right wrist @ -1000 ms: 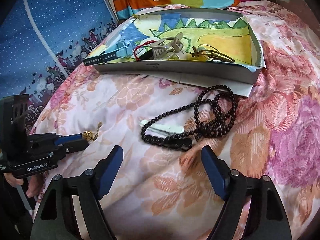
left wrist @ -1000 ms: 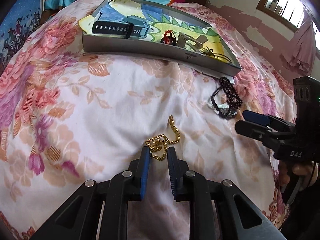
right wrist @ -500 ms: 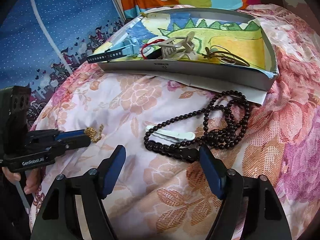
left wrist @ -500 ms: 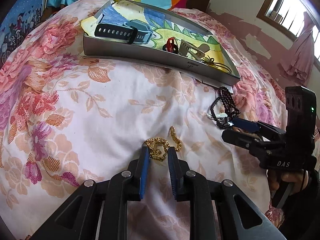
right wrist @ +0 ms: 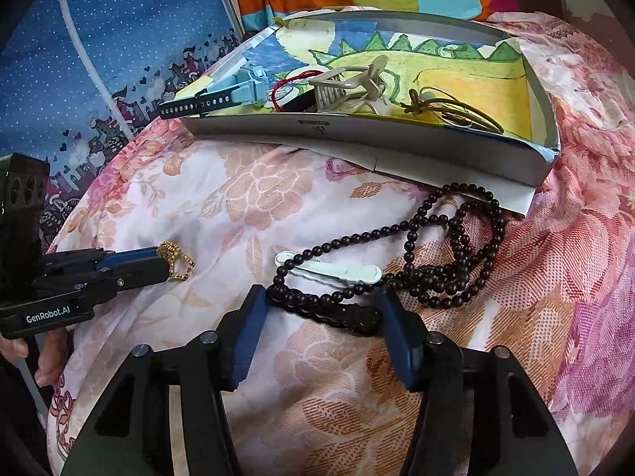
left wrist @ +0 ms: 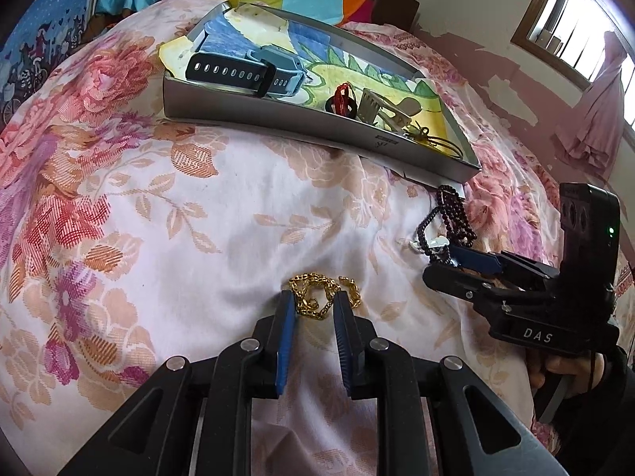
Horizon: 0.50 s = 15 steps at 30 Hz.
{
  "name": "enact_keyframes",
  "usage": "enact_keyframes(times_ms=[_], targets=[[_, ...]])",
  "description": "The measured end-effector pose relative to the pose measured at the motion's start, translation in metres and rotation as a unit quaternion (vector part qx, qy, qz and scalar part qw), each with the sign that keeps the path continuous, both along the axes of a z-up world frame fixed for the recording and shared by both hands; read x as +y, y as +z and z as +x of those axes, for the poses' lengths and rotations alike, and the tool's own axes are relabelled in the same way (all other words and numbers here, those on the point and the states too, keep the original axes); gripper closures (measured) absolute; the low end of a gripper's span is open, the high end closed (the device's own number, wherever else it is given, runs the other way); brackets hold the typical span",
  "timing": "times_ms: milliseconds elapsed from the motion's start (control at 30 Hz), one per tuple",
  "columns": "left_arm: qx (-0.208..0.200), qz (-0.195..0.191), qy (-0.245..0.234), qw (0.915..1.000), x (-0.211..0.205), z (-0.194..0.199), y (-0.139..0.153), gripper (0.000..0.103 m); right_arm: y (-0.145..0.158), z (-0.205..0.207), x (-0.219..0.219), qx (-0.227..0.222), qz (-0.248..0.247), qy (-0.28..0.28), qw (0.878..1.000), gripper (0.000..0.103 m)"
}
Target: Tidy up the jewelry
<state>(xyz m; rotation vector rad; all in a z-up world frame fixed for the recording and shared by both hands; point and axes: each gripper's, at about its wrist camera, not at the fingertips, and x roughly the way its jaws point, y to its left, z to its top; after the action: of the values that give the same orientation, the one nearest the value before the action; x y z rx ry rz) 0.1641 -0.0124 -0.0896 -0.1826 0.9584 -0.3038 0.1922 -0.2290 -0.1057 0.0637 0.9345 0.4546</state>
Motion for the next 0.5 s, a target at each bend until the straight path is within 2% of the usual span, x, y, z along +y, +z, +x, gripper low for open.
enact_keyframes(times_ms=[333, 500], targets=[[-0.013, -0.003, 0.002, 0.9999, 0.000, -0.005, 0.003, 0.086, 0.005, -0.014, 0.003, -0.001, 0.015, 0.009, 1.000, 0.051], [-0.033, 0.000, -0.002, 0.9994, -0.001, -0.014, 0.013, 0.086, 0.010, -0.025, 0.003, -0.006, 0.025, 0.009, 1.000, 0.051]])
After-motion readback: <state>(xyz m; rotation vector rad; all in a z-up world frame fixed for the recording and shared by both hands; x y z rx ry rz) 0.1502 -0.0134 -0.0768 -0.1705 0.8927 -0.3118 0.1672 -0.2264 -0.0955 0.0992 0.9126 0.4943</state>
